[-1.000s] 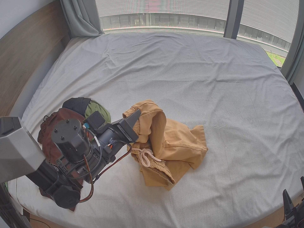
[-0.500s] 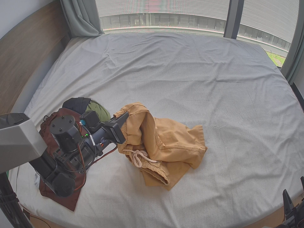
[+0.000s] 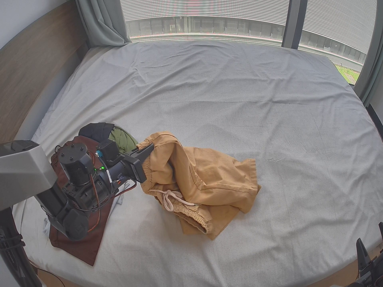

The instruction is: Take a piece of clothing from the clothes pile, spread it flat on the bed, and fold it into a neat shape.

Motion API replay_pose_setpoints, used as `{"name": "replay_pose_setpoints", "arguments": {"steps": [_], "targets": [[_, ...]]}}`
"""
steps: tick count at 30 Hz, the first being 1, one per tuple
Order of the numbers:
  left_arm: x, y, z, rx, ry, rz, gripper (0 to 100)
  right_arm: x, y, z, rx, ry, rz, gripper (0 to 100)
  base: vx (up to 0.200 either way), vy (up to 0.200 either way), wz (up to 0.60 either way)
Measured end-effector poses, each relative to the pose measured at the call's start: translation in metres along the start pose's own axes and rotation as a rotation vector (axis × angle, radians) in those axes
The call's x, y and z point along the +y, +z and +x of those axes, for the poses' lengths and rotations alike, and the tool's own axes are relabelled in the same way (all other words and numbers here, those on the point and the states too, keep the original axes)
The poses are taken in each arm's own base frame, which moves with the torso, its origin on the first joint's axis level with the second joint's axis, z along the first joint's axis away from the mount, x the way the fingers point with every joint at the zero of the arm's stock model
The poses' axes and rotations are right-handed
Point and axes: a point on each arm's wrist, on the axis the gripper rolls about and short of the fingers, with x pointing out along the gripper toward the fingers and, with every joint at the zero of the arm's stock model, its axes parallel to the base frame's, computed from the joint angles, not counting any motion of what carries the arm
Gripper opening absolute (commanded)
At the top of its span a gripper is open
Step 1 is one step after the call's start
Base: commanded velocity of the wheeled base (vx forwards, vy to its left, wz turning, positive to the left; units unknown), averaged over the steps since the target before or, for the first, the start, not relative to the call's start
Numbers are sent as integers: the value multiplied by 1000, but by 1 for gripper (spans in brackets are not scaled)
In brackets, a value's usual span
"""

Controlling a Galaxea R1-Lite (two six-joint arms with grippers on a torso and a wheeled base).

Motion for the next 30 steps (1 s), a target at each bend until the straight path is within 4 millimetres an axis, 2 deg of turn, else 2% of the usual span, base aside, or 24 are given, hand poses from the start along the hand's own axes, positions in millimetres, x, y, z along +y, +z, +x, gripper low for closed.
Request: {"name": "replay_pose_setpoints", "arguments": {"steps": [9,15,30], "targets": [[11,-4,-22,63,-62,10,0,0,0,0,0,2,0,100,0,0,0],[22,-7,-32,89,-72,98,0,0,0,0,0,3,0,100,0,0,0],[33,-19,-28,118,-59,113,0,0,0,0,0,6,-3,100,0,0,0]]}}
